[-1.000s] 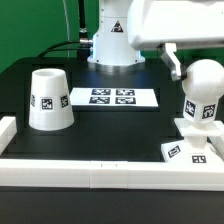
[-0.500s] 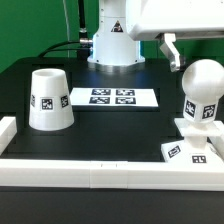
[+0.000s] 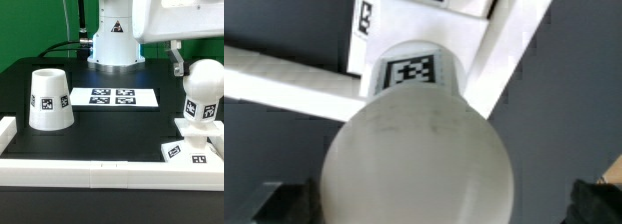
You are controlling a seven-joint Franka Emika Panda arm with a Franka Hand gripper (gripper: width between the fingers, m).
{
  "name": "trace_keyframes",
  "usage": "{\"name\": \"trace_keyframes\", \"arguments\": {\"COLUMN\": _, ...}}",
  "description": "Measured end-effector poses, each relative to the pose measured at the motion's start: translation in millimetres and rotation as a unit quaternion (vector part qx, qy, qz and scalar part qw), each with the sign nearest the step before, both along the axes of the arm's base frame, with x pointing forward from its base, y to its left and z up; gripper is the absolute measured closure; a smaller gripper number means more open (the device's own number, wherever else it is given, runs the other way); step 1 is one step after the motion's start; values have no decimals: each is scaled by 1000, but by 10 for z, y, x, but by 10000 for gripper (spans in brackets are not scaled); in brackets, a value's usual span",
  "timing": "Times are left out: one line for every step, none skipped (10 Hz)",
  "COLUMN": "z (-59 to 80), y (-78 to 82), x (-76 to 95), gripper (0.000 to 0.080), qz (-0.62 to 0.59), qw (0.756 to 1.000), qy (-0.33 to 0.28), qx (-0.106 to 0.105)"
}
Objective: Assemble lamp
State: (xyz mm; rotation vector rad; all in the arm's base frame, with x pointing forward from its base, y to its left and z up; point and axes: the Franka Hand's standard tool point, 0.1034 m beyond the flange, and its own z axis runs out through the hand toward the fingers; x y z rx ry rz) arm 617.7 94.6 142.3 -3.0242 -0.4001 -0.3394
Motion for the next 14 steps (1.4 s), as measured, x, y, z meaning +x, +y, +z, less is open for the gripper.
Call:
{"name": "trace_keyframes", "arguments": {"z": 0, "y": 23, "x": -38, "gripper": 100, "qz": 3, "qw": 999, "qy": 41, "qx": -3}}
{"name": "trace_keyframes", "arguments": {"z": 5, "y": 41, "x": -53, "gripper": 100, "qz": 5, "qw": 997, "qy": 76, "qx": -4}}
{"name": "trace_keyframes", "arguments": {"z": -3, "y": 42, "x": -72, "gripper": 100, "qz": 10, "qw": 994, "qy": 109, "qx": -7}}
{"name": "trace_keyframes", "arguments": {"z": -24, "y": -10, "x": -80, "gripper": 100, "qz": 17, "qw": 991, "qy": 129, "qx": -18}}
{"name": "trace_keyframes", "arguments": {"z": -32, "y": -38, "x": -127, "gripper": 100, "qz": 28, "qw": 985, "qy": 165, "qx": -32}}
{"name": "trace_keyframes", "arguments": {"z": -31, "y": -34, "x": -74, "gripper": 100, "qz": 35, "qw": 984, "qy": 168, "qx": -39}}
{"name": "trace_keyframes", "arguments": {"z": -31, "y": -19, "x": -42, "gripper": 100, "qz": 36, "qw": 986, "qy": 158, "qx": -39}}
{"name": "trace_keyframes", "arguments": {"z": -40, "y": -13, "x": -43, "gripper": 100, "qz": 38, "qw": 986, "qy": 158, "qx": -39}}
{"name": "trace_keyframes", "arguments": {"z": -41, "y": -10, "x": -35, "gripper": 100, "qz": 41, "qw": 986, "qy": 157, "qx": -39}}
{"name": "trace_keyframes", "arguments": {"z": -46, "y": -18, "x": -12, "gripper": 100, "qz": 48, "qw": 986, "qy": 156, "qx": -39}}
{"name": "trace_keyframes", "arguments": {"z": -88, "y": -27, "x": 24, "gripper": 100, "qz": 59, "qw": 985, "qy": 156, "qx": -39}}
{"name": "trace_keyframes", "arguments": {"z": -146, "y": -26, "x": 70, "gripper": 100, "qz": 70, "qw": 985, "qy": 155, "qx": -38}}
{"name": "trace_keyframes", "arguments": {"z": -199, "y": -26, "x": 97, "gripper": 100, "qz": 82, "qw": 984, "qy": 156, "qx": -38}}
{"name": "trace_keyframes", "arguments": {"z": -227, "y": -41, "x": 90, "gripper": 100, "qz": 87, "qw": 983, "qy": 159, "qx": -38}}
